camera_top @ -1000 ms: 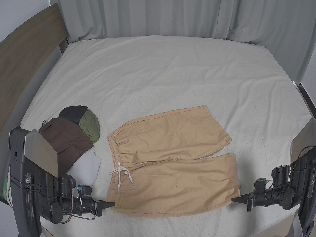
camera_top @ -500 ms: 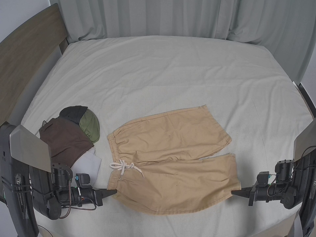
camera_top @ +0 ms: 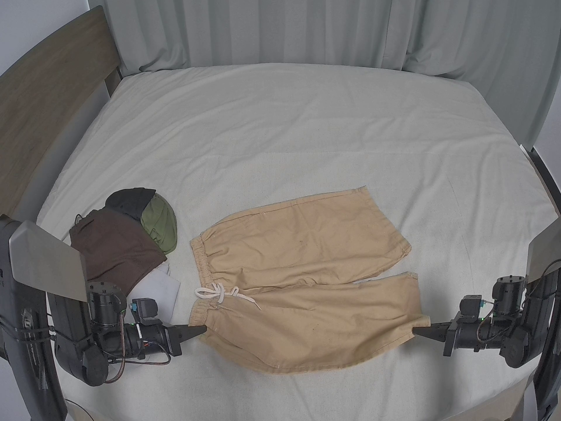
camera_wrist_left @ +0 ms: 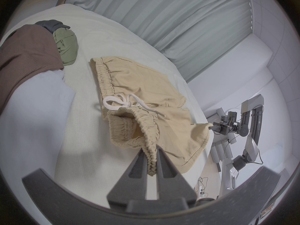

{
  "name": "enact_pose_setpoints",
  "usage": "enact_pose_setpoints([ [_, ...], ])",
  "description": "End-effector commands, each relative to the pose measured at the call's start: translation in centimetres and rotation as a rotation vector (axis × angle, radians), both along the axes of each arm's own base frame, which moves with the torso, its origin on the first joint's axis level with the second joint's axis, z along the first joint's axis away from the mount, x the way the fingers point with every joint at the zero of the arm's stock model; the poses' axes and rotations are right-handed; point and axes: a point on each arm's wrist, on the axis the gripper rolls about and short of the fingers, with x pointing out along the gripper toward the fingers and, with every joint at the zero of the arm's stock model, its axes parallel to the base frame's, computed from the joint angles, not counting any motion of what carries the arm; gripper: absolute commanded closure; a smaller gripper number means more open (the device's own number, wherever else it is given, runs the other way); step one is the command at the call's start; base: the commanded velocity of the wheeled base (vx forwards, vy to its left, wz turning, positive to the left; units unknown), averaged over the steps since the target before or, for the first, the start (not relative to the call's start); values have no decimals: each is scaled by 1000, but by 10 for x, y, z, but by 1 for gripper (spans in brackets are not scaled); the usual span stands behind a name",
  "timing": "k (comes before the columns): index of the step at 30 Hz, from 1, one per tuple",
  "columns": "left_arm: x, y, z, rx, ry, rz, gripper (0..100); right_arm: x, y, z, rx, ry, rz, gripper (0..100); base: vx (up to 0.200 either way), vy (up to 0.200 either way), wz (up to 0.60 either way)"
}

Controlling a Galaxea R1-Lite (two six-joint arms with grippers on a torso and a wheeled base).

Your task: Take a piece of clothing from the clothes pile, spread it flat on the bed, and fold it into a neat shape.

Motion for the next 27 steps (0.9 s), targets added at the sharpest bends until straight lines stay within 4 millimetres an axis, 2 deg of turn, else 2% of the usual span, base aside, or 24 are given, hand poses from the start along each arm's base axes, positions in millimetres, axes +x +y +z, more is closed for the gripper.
enact_pose_setpoints([
  [1, 2, -1, 8, -16, -24, 8, 100, 2, 1, 8, 11, -27, -5, 100, 0, 0, 0],
  [27, 8, -2, 14, -30, -47, 34, 100, 16, 0, 26, 72, -74, -51, 100, 0, 0, 0],
])
